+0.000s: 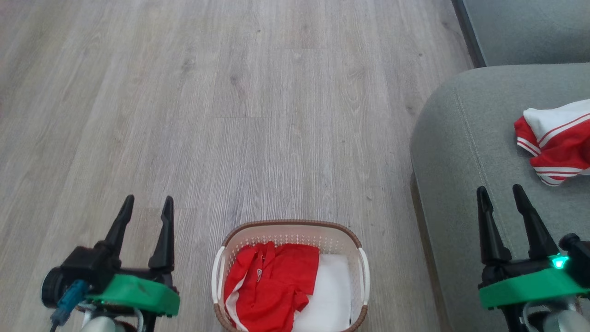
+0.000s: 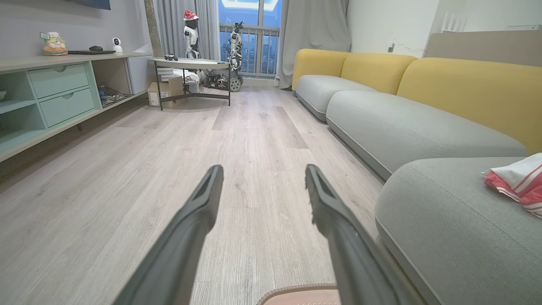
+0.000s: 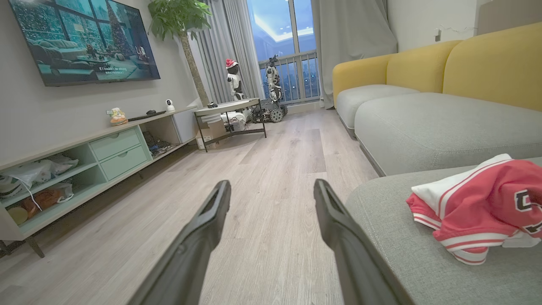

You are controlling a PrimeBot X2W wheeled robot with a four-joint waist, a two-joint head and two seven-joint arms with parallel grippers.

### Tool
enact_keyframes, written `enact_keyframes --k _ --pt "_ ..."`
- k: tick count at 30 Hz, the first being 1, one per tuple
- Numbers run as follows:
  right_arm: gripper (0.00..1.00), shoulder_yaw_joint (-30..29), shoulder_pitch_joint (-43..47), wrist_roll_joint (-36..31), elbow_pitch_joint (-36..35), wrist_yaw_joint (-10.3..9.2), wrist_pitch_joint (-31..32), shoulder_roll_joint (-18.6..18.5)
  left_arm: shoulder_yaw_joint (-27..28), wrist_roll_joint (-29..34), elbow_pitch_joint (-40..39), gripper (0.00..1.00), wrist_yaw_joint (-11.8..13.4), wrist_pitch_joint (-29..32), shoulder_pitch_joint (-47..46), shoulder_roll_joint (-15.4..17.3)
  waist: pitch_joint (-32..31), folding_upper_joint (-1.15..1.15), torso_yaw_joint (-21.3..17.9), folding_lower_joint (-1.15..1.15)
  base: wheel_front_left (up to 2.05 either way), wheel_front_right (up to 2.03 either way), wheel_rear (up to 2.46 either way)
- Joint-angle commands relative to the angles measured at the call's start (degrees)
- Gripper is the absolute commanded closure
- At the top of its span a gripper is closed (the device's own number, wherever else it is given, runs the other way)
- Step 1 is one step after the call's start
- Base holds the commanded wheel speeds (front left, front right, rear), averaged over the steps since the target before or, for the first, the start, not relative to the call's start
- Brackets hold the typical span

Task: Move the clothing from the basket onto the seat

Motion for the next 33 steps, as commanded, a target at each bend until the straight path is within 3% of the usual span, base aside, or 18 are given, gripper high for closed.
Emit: enact_keyframes --k 1,25,33 --pt "0.00 1.10 -1.57 -0.01 -1.76 -0.01 -0.71 -0.61 3.22 0.81 -1.44 0.00 -0.45 -0.72 -1.81 0.45 0.01 0.00 -0.05 0.00 0.00 0.00 0.00" --pt "0.00 1.69 -2.15 0.87 -1.41 -0.01 -0.37 -0.89 6.90 3.95 0.49 0.00 -4.16 -0.72 -1.52 -2.98 0.34 0.00 -1.09 0.00 0.00 0.00 0.00" --pt "0.00 2.46 -3.97 0.96 -1.99 -0.01 -0.03 -1.18 6.73 4.42 1.41 0.00 -5.32 -0.72 -2.92 -3.50 3.18 0.00 -2.44 0.00 0.00 0.00 0.00"
